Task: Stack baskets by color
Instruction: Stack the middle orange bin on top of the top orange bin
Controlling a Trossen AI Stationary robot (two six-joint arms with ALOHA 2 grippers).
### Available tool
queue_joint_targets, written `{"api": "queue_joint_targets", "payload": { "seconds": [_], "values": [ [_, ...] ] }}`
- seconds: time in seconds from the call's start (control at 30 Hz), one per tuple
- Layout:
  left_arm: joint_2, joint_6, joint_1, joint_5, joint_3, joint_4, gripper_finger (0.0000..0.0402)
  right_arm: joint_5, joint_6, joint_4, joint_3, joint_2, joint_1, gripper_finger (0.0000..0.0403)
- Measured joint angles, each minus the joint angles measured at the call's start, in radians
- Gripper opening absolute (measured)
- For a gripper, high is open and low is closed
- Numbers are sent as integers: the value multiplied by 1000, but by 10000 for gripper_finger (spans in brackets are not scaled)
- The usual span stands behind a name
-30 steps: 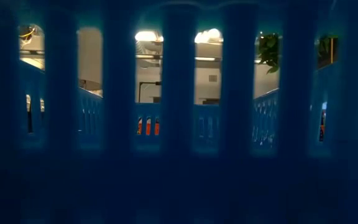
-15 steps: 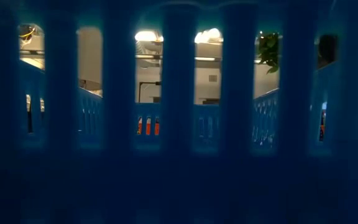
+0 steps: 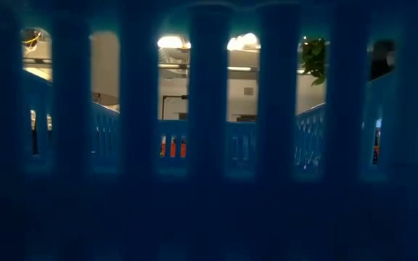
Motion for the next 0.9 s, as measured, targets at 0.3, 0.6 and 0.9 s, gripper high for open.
{"api": "queue_joint_targets", "payload": {
  "seconds": [0.3,0.6,0.9],
  "values": [
    [0,0,0,0,0,1,0,-9,-6,129,-120,0,-39,163],
    [0,-1,0,-4,0,27,0,-51,-54,213,-200,0,-63,163],
    [0,0,0,-4,0,53,0,-77,-82,319,-278,0,-70,147]
  ]
}}
